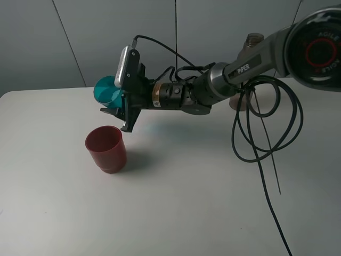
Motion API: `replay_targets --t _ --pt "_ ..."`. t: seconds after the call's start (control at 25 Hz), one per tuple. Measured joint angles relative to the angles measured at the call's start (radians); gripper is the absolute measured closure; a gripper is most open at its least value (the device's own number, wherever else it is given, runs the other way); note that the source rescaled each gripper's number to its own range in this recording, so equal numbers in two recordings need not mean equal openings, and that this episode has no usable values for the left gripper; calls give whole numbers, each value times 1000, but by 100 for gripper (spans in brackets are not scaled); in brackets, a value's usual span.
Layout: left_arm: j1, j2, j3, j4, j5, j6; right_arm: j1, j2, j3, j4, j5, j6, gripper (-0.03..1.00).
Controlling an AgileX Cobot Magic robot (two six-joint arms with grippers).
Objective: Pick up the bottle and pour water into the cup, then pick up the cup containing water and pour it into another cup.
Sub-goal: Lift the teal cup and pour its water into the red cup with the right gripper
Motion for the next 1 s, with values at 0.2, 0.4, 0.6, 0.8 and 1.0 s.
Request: replay_targets --t 0.2,0.4,0.6,0.8,1.0 --pt "0 0 0 0 0 0 2 0 0 0 0 -108 95" --pt "0 0 0 0 0 0 2 0 0 0 0 -172 95" --pt "0 0 0 0 0 0 2 0 0 -20 -3 -214 95" --pt "0 0 0 0 0 0 5 0 0 -57 -7 -258 95" --pt "0 0 0 0 0 0 23 0 0 -73 -7 -355 95"
